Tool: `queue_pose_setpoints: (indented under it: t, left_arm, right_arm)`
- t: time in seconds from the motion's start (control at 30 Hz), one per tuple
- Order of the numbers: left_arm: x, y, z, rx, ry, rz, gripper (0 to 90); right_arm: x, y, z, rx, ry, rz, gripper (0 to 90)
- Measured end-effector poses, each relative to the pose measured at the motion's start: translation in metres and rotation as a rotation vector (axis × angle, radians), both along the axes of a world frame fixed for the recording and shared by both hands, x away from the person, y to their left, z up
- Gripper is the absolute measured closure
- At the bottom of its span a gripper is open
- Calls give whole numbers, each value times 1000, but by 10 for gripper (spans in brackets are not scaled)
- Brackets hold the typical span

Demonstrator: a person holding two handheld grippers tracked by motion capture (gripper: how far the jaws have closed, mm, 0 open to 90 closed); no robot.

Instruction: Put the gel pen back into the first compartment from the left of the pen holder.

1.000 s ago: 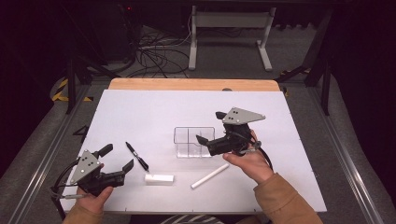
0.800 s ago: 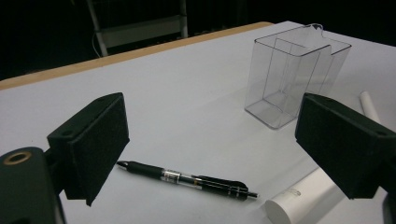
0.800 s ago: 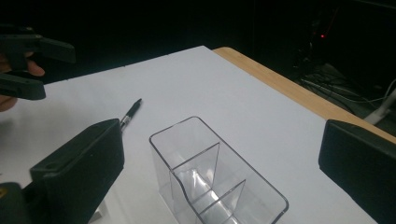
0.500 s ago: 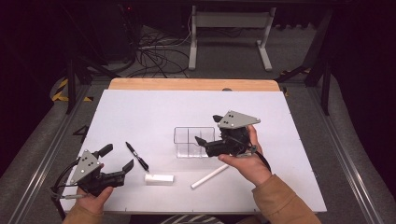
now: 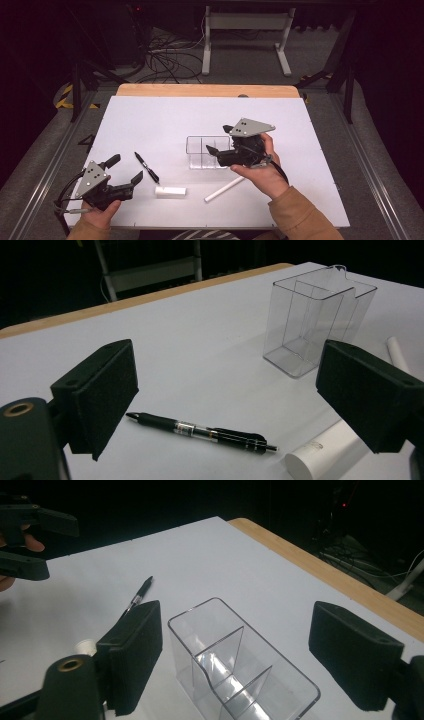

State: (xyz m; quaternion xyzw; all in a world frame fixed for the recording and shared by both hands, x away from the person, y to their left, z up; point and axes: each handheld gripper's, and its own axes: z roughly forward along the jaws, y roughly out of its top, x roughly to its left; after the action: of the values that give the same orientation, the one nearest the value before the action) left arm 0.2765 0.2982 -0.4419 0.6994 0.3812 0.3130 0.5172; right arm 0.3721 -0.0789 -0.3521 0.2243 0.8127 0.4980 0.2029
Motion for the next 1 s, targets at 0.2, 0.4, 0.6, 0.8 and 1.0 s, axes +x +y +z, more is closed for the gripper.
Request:
queue_pose_setpoints:
  t: [0.2, 0.4, 0.6, 0.8, 1.0]
  left_arm:
    - [-3, 2, 0, -11, -1, 5, 105]
    - [-6, 5, 0, -9, -2, 15, 105]
    - [-9, 7, -1, -7, 0, 25, 105]
    - [-10, 9, -1, -14, -5, 29, 105]
    - [-10, 10, -1, -18, -6, 32, 105]
  right_arm:
    - [1, 13, 2, -9, 37, 20, 272]
    - [5, 32, 2, -23, 77, 43, 309]
    - [10, 52, -3, -59, 95, 46, 328]
    - [12, 71, -9, -84, 108, 56, 372]
    - [13, 89, -16, -115, 132, 73, 404]
